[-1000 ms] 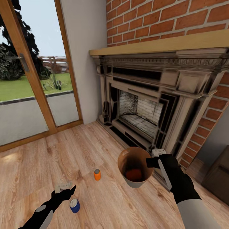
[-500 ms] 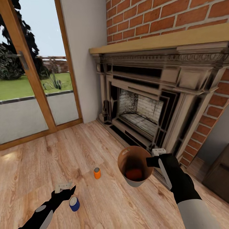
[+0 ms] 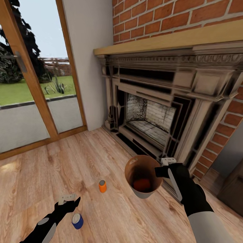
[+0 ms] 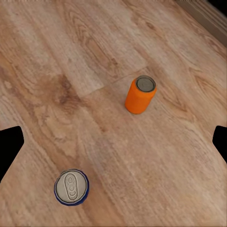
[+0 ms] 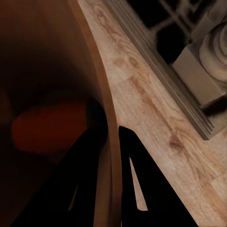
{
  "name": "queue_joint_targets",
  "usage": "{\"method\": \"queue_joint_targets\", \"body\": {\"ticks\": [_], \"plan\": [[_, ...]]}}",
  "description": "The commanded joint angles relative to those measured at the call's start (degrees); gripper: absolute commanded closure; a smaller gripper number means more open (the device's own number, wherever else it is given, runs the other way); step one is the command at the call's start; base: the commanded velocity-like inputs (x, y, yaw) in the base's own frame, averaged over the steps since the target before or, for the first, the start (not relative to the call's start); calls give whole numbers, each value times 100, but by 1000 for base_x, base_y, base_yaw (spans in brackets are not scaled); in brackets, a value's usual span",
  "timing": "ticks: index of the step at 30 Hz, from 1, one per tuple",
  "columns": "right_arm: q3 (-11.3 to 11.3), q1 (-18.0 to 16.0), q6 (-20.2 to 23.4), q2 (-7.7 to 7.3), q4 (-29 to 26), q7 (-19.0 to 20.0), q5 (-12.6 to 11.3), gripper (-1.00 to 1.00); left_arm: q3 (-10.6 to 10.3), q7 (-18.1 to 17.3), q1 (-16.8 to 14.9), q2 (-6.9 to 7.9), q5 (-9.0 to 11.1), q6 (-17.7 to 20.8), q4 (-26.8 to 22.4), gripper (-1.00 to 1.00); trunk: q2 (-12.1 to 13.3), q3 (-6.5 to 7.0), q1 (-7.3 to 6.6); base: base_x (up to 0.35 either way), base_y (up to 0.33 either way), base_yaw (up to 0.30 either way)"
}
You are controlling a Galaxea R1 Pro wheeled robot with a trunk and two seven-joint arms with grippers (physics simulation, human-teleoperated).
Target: Put the three can of soda from the living room inside the tash can in the kitchen.
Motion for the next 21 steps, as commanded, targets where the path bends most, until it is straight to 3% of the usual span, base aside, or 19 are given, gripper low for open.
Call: {"method": "queue_joint_targets", "body": {"ticks": [1, 15, 21], "plan": [[3, -2, 0, 1, -2, 21, -106, 100, 0, 0, 0, 2, 0, -1, 0, -100, 0, -1, 0, 57, 0, 0], [15, -2, 0, 3, -2, 21, -106, 100, 0, -1, 0, 29, 0, 0, 3, -100, 0, -81, 0, 12, 2, 0], [15, -2, 0, 3, -2, 21, -106, 100, 0, -1, 0, 41, 0, 0, 0, -100, 0, -118, 0, 113, 116, 0]]}}
